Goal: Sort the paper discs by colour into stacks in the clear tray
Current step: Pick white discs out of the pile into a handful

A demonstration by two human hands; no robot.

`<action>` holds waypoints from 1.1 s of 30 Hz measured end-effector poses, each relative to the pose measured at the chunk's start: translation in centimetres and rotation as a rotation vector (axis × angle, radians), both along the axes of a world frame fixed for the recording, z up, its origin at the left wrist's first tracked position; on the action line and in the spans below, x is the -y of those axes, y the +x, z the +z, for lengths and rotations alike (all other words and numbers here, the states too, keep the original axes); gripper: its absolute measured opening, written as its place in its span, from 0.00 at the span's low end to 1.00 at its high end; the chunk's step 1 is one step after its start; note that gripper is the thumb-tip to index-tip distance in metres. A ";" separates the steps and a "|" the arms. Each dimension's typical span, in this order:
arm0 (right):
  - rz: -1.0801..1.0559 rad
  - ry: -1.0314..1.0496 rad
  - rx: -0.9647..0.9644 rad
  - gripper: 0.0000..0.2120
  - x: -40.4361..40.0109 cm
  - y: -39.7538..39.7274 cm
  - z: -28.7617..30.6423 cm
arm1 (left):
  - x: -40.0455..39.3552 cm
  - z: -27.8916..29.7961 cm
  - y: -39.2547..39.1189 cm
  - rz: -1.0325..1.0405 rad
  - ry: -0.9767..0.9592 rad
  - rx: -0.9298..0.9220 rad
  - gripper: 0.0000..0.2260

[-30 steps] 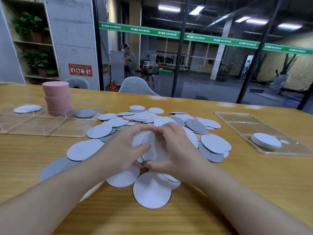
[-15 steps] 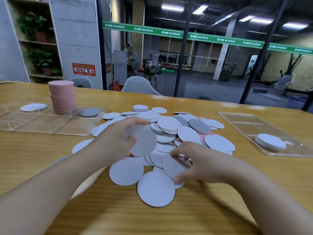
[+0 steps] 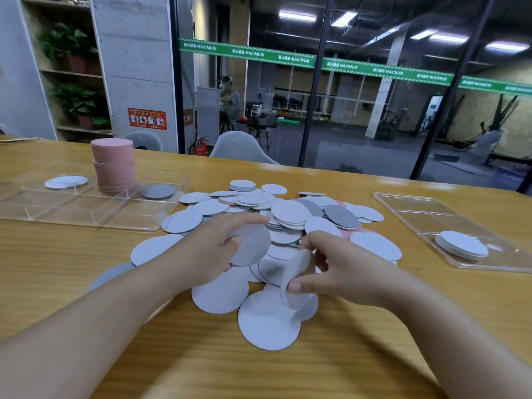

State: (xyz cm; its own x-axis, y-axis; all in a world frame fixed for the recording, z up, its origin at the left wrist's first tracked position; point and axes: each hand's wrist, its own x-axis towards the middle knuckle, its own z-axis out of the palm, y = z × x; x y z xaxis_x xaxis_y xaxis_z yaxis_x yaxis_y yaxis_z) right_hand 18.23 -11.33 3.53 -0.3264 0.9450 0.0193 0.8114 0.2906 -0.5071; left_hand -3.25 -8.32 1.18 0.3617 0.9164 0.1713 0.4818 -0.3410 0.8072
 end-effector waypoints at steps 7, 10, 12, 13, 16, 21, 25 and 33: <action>0.139 -0.092 0.104 0.19 1.0 -2.1 -0.6 | -0.2 0.5 -0.7 0.055 0.000 -0.067 0.26; 0.169 -0.108 0.117 0.20 1.3 -2.4 -0.5 | -0.1 0.8 -1.0 0.096 -0.024 -0.103 0.25; 0.187 -0.111 0.118 0.22 1.4 -2.7 -0.4 | -0.1 0.8 -1.1 0.111 -0.026 -0.117 0.25; 0.192 -0.114 0.125 0.23 1.4 -2.8 -0.4 | 0.0 0.8 -1.0 0.115 -0.024 -0.124 0.25; 0.187 -0.129 0.174 0.25 1.5 -3.0 -0.2 | 0.2 0.8 -0.9 0.114 -0.017 -0.133 0.24; 0.164 -0.123 0.246 0.17 1.4 -3.2 0.1 | 0.2 0.7 -0.9 0.105 -0.021 -0.124 0.24; 0.158 -0.077 0.163 0.14 0.9 -3.0 -0.4 | 0.0 0.4 -0.9 0.117 -0.038 -0.099 0.25; -0.082 0.212 -0.222 0.06 -1.3 -2.0 -1.8 | -0.5 0.1 -0.9 0.038 0.001 0.002 0.16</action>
State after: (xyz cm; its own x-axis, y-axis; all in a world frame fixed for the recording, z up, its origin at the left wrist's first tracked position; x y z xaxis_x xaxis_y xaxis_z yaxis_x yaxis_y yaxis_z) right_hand 16.28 -10.06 1.76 -0.2153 0.9354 0.2805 0.7126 0.3469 -0.6098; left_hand -4.15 -7.81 1.25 0.3267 0.9291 0.1731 0.4927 -0.3237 0.8077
